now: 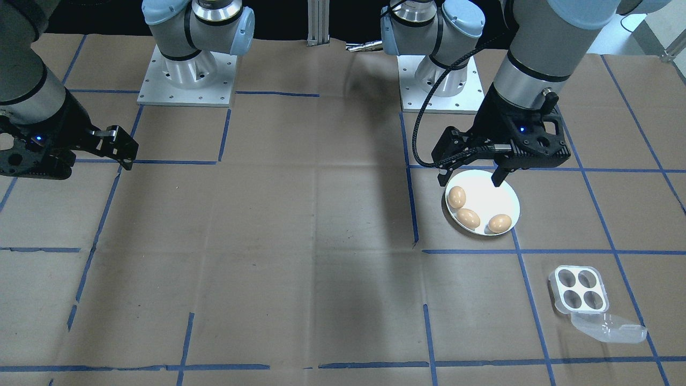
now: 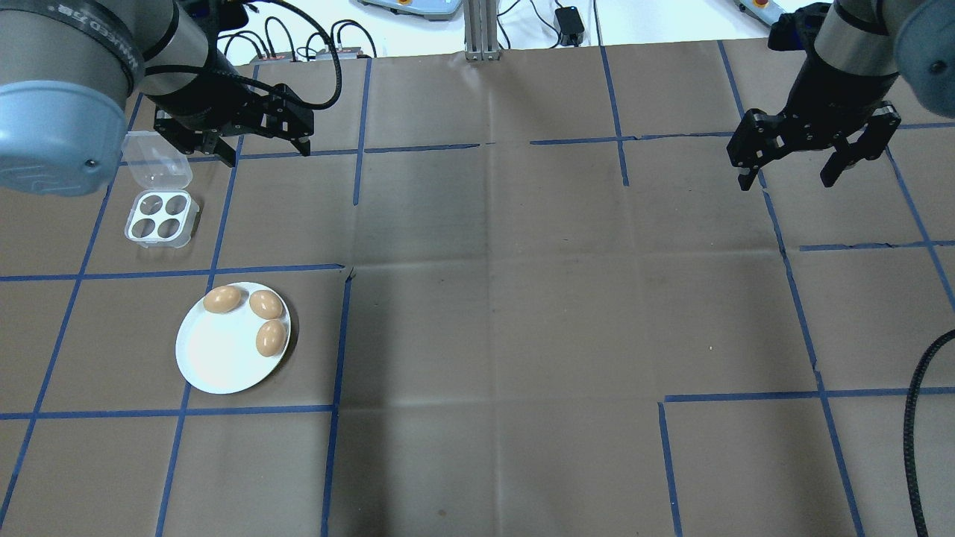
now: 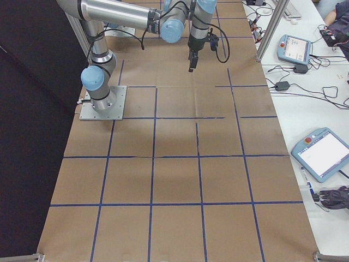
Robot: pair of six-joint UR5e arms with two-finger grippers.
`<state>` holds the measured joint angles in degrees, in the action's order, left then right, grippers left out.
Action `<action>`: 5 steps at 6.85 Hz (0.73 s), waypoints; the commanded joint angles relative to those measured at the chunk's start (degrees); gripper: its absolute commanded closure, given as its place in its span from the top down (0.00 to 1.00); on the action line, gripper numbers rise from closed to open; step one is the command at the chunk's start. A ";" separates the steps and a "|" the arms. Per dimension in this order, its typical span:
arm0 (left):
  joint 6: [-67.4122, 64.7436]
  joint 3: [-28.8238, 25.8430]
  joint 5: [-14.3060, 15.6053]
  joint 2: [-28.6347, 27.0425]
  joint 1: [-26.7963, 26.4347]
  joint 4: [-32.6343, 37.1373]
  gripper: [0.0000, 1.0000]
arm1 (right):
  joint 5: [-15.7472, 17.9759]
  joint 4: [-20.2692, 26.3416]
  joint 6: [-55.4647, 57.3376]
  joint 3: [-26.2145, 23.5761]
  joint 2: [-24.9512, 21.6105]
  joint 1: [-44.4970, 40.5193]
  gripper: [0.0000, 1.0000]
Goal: Place egg on plate
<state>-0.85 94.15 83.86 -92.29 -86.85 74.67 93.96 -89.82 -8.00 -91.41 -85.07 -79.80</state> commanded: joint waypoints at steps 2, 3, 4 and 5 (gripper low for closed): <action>0.67 0.68 -1.51 0.97 0.71 -0.75 1.00 | 0.00 0.00 0.00 0.00 -0.01 0.00 1.00; 0.67 0.94 -1.77 1.32 1.76 -0.67 1.00 | 0.00 0.00 0.00 0.00 -0.01 0.00 1.00; 0.67 1.47 -1.86 1.49 1.77 -0.75 1.00 | 0.00 0.00 0.00 0.00 -0.01 0.00 1.00; 0.67 1.56 -1.60 1.58 1.69 -0.75 1.00 | 0.00 0.00 0.00 0.00 -0.01 0.00 1.00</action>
<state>-0.18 95.48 82.13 -90.86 -85.21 73.95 93.95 -89.82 -8.00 -91.41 -85.08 -79.81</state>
